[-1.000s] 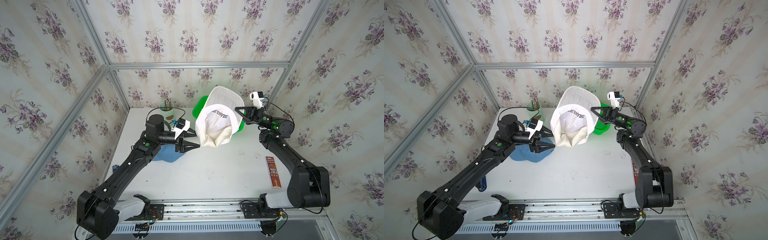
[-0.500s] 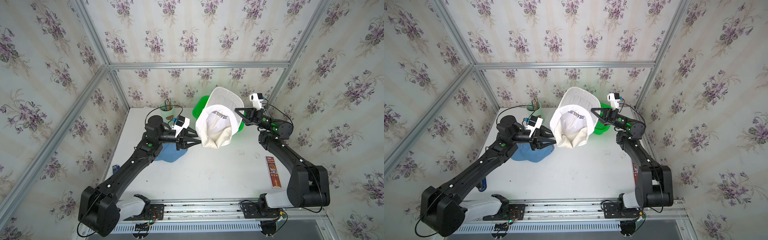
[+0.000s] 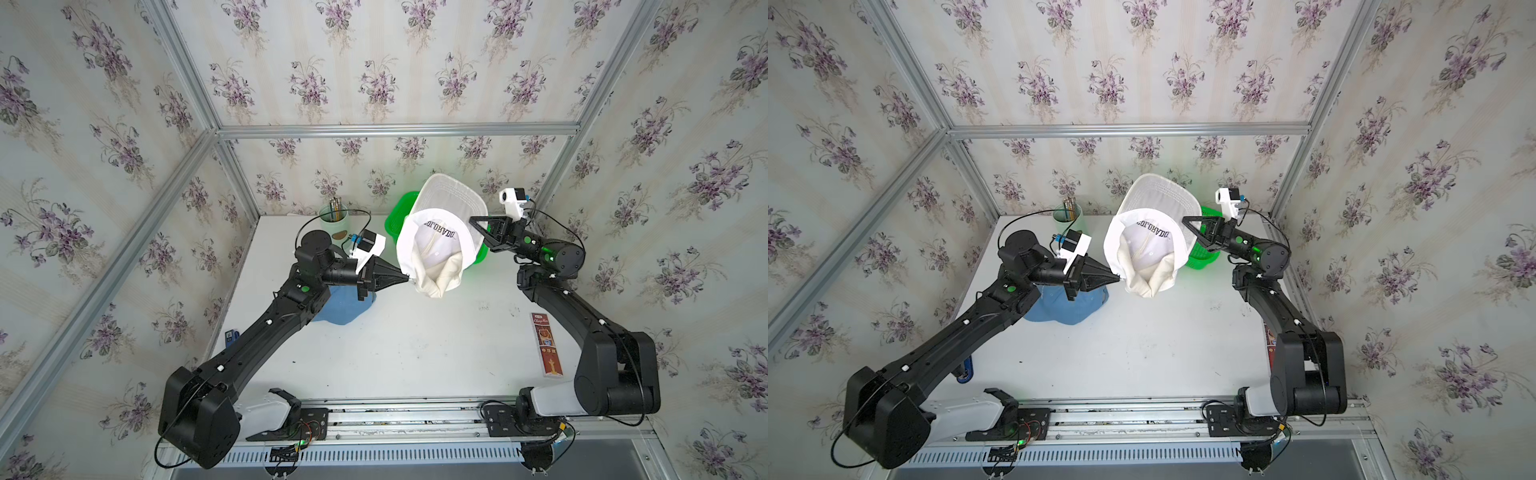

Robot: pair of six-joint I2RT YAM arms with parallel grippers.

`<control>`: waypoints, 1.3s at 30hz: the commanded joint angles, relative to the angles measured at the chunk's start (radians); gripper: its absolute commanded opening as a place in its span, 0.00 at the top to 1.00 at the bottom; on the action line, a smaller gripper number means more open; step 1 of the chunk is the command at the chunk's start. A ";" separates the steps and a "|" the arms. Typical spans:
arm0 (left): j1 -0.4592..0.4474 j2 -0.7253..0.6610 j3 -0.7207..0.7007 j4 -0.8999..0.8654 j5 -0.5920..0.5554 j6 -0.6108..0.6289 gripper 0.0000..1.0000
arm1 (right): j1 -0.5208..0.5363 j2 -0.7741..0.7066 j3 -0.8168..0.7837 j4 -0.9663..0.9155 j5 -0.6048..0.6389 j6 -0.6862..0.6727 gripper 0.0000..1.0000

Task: Turn the baseball cap inside out
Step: Turn over the baseball cap.

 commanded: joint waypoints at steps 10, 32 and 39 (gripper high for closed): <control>0.000 -0.012 -0.035 0.044 -0.501 -0.358 1.00 | 0.000 -0.161 0.067 -0.867 0.169 -0.677 1.00; -0.001 0.133 0.035 -0.620 -0.862 -0.480 1.00 | 0.297 -0.263 0.074 -1.399 0.912 -1.217 1.00; -0.006 0.226 0.091 -0.796 -0.893 -0.418 1.00 | 0.389 -0.223 0.132 -1.544 1.165 -1.284 1.00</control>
